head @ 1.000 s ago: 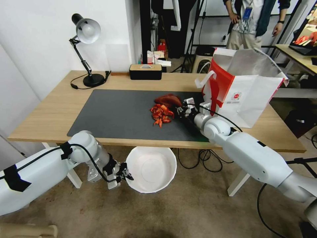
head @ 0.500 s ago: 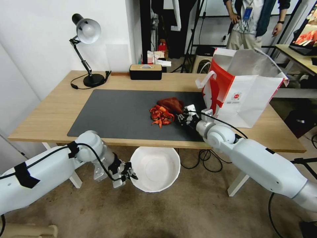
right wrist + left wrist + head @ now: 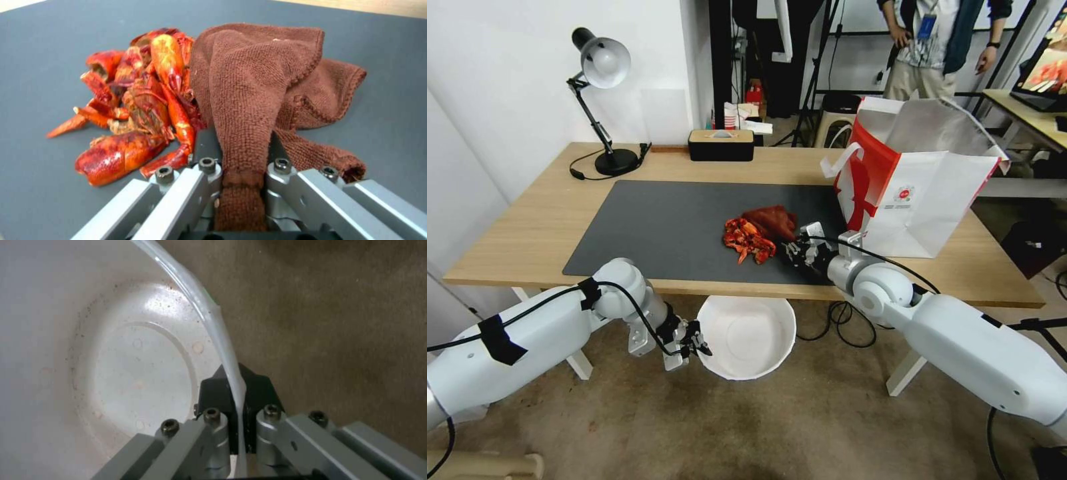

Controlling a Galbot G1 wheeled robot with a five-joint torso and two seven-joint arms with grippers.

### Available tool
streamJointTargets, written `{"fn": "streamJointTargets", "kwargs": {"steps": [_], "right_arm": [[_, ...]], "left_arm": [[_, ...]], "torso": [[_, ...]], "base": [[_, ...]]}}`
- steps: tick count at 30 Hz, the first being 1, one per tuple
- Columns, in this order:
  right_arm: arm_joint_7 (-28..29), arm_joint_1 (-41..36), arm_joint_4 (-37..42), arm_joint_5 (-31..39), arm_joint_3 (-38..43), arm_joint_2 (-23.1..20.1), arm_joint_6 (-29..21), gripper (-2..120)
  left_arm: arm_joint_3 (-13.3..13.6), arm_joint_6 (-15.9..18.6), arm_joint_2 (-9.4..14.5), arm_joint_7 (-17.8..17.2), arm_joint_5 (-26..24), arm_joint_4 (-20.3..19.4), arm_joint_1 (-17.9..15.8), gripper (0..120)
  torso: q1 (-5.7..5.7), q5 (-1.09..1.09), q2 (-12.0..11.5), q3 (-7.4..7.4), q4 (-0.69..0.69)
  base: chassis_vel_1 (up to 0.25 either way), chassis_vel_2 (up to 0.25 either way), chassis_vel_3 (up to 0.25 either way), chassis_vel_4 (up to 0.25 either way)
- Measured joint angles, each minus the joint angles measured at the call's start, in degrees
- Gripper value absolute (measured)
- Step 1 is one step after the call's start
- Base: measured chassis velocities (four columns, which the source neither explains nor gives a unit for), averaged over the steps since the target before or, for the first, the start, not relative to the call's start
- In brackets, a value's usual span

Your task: Sweep shrimp from table into container with towel, then put container into takeout bag.

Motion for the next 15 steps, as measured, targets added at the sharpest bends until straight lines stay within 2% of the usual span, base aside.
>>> {"fn": "streamJointTargets", "kwargs": {"steps": [12,15], "right_arm": [[-0.16,-5.4,6.26,-0.14,2.47,-3.65,-0.06,4],[-0.64,-10.32,10.18,-0.5,4.91,-5.85,-0.04,4]], "left_arm": [[-0.44,-0.03,0.35,-0.15,-0.06,0.48,-0.04,0],[-0.49,-0.02,0.27,-0.22,-0.14,0.61,-0.23,0]], "torso": [[0.0,-0.01,-0.01,0.0,0.0],[0.0,-0.01,-0.01,0.0,0.0]], "base": [[0.0,0.0,0.0,0.0],[0.0,0.0,0.0,0.0]]}}
